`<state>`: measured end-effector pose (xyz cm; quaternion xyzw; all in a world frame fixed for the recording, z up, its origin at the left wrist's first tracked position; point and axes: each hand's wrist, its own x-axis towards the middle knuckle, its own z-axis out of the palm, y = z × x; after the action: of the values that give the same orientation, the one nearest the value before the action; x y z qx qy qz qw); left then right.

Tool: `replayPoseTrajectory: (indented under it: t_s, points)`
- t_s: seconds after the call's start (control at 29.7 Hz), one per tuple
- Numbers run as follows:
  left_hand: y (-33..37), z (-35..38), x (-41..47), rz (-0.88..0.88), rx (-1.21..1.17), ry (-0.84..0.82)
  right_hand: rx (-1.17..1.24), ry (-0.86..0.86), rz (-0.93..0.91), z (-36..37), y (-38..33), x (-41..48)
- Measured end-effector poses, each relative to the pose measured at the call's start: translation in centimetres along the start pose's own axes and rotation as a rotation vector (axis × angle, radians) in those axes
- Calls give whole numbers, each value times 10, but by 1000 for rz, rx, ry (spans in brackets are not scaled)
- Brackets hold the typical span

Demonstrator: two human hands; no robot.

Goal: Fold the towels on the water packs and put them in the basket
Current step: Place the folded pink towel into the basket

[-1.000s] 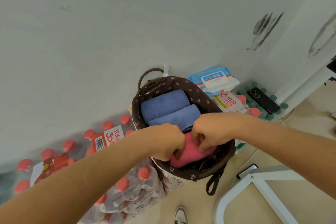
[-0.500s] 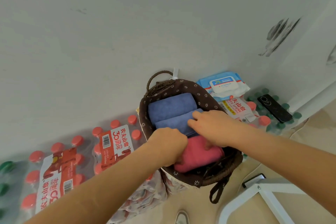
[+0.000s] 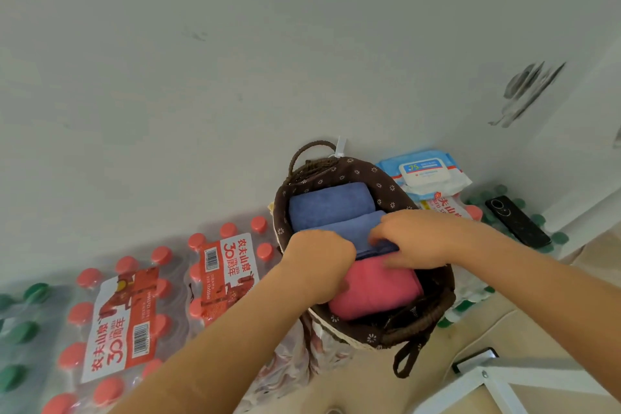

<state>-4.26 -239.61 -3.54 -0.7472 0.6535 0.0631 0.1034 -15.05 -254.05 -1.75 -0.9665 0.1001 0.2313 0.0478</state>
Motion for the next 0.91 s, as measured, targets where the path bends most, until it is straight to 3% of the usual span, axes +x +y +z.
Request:
replayPoseTrajectory:
  t_s: [0.2, 0.37, 0.5, 0.61, 0.67, 0.81, 0.91]
  points:
    - [-34, -13, -62, -180, -388, 420, 73, 283, 54, -46, -39, -16]
    - [-63, -23, -150, -379, -612, 728, 324, 535, -127, -83, -120, -21]
    - [-87, -13, -238, -515, -683, 891, 651, 630, -257, -92, -208, -13]
    - [-95, 0, -317, -608, -723, 972, 884, 658, -361, -88, -285, -5]
    - [-98, 12, -375, -714, -771, 1015, 914, 633, -429, -80, -341, 0]
    - [-101, 42, -491, -898, -892, 1027, 734, 517, -569, -63, -460, 7]
    - [-99, 64, -574, -1059, -820, 1043, 663, 420, -700, -55, -552, 9]
